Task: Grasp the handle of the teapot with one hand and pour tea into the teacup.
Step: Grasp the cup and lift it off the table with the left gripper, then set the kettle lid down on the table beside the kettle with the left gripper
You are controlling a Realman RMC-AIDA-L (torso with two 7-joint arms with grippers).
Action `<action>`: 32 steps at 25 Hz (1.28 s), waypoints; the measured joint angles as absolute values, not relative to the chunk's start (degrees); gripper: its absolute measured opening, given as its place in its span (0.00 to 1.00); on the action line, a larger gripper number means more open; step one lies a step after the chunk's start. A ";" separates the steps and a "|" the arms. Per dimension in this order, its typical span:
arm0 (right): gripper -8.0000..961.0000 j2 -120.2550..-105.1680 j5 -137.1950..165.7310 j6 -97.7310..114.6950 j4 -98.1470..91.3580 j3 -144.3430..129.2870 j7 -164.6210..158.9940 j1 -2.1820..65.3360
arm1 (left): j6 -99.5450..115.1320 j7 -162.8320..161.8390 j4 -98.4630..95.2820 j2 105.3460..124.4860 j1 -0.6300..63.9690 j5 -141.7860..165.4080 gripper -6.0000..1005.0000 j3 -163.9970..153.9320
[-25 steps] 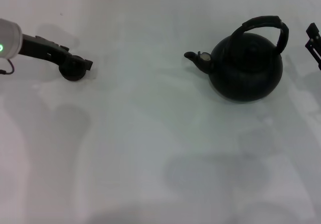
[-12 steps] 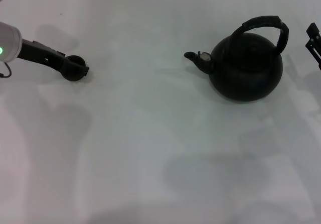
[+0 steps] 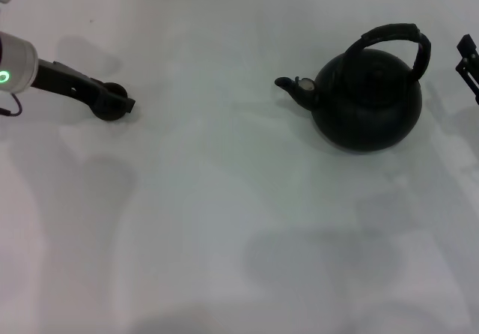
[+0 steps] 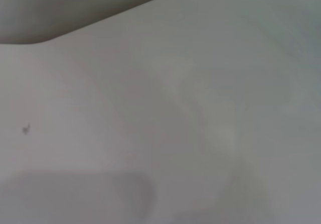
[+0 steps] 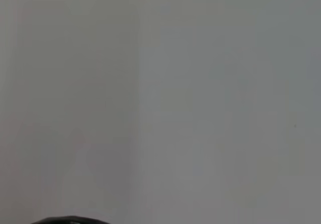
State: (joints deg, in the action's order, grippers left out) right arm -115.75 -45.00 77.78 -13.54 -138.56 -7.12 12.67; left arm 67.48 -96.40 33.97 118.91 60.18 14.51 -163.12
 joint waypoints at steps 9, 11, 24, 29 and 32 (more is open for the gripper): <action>0.89 -115.75 -45.00 77.78 -13.45 -138.51 -7.11 12.57 | 68.00 -96.94 33.92 118.77 61.52 14.53 0.69 -163.12; 0.89 -115.75 -45.00 77.78 -13.44 -138.51 -7.11 12.57 | 68.34 -96.95 33.98 118.78 62.29 14.64 0.69 -163.12; 0.89 -115.75 -45.00 77.78 -13.36 -138.51 -7.12 12.71 | 70.35 -94.68 28.06 118.91 69.80 18.07 0.69 -163.13; 0.89 -115.74 -45.00 77.78 -13.36 -138.51 -7.12 12.74 | 69.09 -93.55 23.20 118.93 71.18 19.76 0.69 -163.12; 0.89 -115.71 -45.00 77.78 -13.36 -138.51 -7.12 12.75 | 68.34 -92.81 20.73 118.90 71.64 19.88 0.69 -163.12</action>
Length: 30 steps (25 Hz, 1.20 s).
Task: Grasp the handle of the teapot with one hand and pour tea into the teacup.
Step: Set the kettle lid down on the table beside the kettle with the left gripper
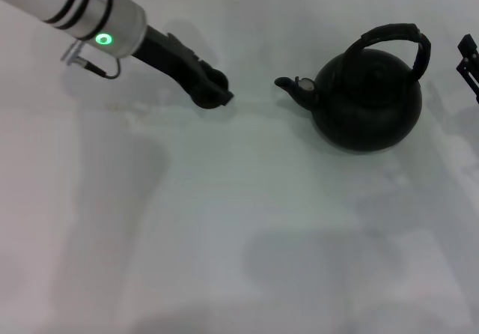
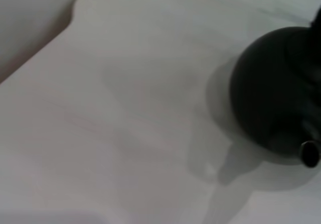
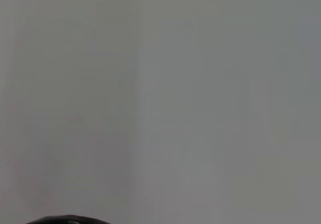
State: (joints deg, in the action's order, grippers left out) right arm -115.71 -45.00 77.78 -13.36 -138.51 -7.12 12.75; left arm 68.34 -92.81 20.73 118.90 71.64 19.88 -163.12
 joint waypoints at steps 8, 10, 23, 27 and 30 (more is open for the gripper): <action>0.89 -115.66 -44.85 77.78 -13.36 -138.52 -7.12 12.75 | 65.10 -91.51 13.54 118.98 72.53 24.30 0.69 -163.12; 0.89 -115.66 -44.78 77.78 -13.36 -138.51 -7.12 12.75 | 64.13 -91.56 12.30 119.02 72.54 24.91 0.69 -163.12; 0.89 -115.66 -44.80 77.78 -13.36 -138.55 -7.12 12.74 | 61.26 -92.29 8.06 119.09 72.53 28.81 0.69 -163.03; 0.89 -115.66 -44.86 77.78 -13.36 -138.52 -7.12 12.74 | 61.17 -92.30 8.02 119.09 72.40 28.92 0.69 -163.03; 0.89 -115.66 -44.88 77.78 -13.36 -138.51 -7.12 12.75 | 61.10 -92.32 7.87 119.09 72.37 29.67 0.69 -163.03</action>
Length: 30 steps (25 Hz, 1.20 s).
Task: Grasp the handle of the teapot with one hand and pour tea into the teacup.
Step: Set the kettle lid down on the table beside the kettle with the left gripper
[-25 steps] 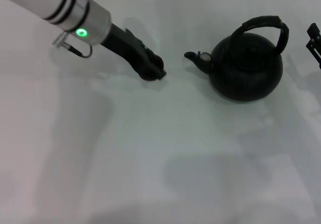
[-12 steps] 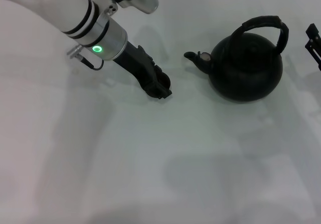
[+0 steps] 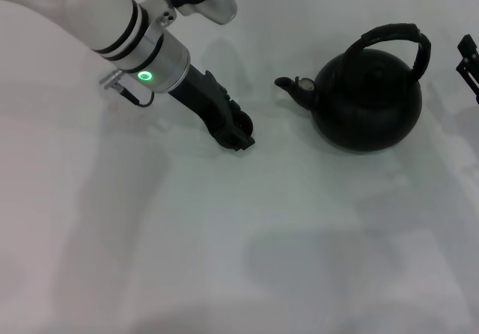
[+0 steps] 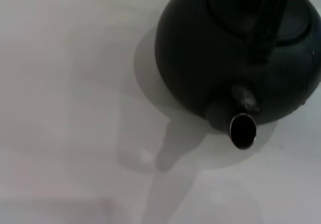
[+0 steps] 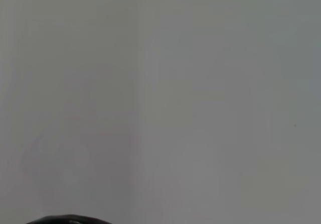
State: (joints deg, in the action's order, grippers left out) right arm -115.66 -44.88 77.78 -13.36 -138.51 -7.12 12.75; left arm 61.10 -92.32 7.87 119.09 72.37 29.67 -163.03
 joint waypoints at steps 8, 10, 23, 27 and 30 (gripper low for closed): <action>0.89 -115.66 -44.92 77.78 -13.36 -138.62 -7.12 12.74 | 59.19 -93.84 6.92 119.10 72.35 31.37 0.69 -162.99; 0.89 -115.66 -44.92 77.78 -13.36 -138.62 -7.12 12.74 | 58.82 -93.92 6.92 119.09 72.36 31.46 0.69 -162.97; 0.89 -115.66 -44.91 77.78 -13.36 -138.69 -7.12 12.59 | 58.18 -94.49 6.85 119.09 72.79 31.37 0.75 -163.08; 0.89 -115.66 -44.91 77.78 -13.36 -138.59 -7.12 12.49 | 58.16 -94.52 6.85 119.09 72.89 31.36 0.77 -163.07; 0.89 -115.66 -44.91 77.78 -13.21 -138.57 -7.12 12.46 | 58.22 -94.75 6.86 119.09 72.94 30.90 0.79 -163.03</action>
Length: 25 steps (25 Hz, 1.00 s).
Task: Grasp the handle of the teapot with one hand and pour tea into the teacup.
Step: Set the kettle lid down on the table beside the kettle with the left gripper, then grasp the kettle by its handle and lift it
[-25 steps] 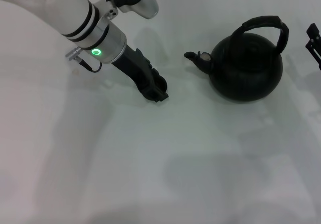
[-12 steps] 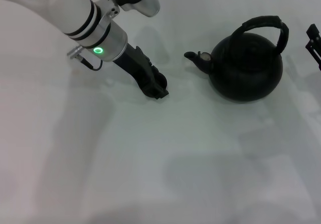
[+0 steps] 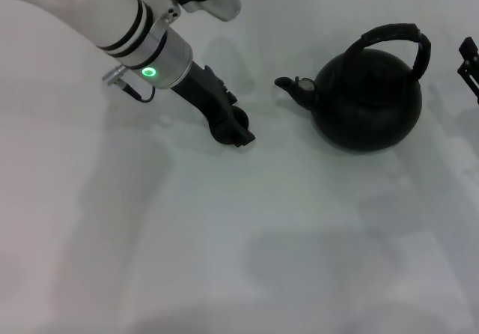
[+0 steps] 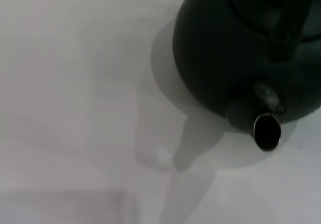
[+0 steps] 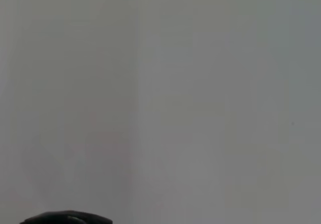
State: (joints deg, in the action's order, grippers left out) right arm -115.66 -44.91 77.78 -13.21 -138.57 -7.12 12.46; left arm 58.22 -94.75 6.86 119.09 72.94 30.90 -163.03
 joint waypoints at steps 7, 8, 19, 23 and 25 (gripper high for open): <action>0.89 -115.66 -44.91 77.83 -12.78 -138.52 -7.14 12.44 | 58.22 -89.70 7.73 118.84 72.39 22.21 0.83 -162.94; 0.89 -115.66 -44.91 77.95 -12.77 -138.51 -7.14 12.38 | 58.22 -89.29 7.78 118.84 72.30 21.64 0.83 -162.95; 0.89 -115.58 -44.91 78.32 -12.65 -138.51 -7.17 12.26 | 62.69 -79.51 9.15 118.65 69.08 9.48 0.84 -162.95; 0.89 -115.58 -44.91 78.32 -12.65 -138.51 -7.18 12.28 | 64.75 -78.14 9.46 118.60 68.74 7.98 0.84 -162.95; 0.89 -115.57 -44.91 78.36 -12.65 -138.51 -7.21 12.29 | 66.10 -76.17 10.42 118.59 68.04 5.66 0.84 -162.95</action>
State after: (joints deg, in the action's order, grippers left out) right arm -115.57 -44.91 78.36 -12.65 -138.51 -7.21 12.29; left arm 66.10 -76.17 10.42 118.59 68.04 5.66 -162.95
